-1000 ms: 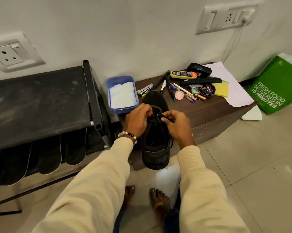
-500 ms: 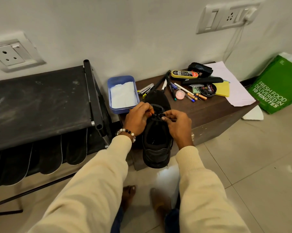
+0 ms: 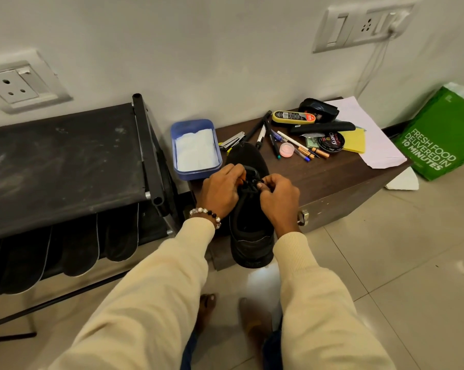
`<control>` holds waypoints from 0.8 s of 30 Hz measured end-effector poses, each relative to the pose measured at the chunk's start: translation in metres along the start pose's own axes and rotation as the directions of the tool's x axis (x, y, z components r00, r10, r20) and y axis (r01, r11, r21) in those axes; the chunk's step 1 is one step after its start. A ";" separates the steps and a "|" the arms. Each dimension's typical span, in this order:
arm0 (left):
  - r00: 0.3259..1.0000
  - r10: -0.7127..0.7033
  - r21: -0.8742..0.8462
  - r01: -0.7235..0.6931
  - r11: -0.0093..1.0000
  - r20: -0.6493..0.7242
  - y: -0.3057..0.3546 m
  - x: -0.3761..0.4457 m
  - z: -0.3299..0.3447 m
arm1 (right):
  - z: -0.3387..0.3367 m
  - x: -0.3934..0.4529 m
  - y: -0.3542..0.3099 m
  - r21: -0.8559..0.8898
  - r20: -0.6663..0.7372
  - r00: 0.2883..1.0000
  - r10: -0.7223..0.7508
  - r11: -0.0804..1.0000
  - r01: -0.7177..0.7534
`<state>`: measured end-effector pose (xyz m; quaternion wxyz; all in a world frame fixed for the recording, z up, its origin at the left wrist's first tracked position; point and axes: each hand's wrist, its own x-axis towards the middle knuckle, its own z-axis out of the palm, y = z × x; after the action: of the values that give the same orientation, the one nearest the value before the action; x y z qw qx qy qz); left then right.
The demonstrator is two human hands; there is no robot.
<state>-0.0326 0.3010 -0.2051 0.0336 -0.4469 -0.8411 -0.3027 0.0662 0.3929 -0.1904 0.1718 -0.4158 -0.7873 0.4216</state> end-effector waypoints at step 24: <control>0.762 -0.551 -0.052 0.600 0.798 0.340 0.016 0.029 -0.023 | 0.008 -0.007 -0.005 -0.006 -0.080 0.997 -0.023 1.000 0.023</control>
<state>-0.0421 0.3163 -0.1693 -0.2279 -0.2091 -0.9056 -0.2903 0.0628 0.3821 -0.1901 0.2069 -0.4236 -0.7856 0.4008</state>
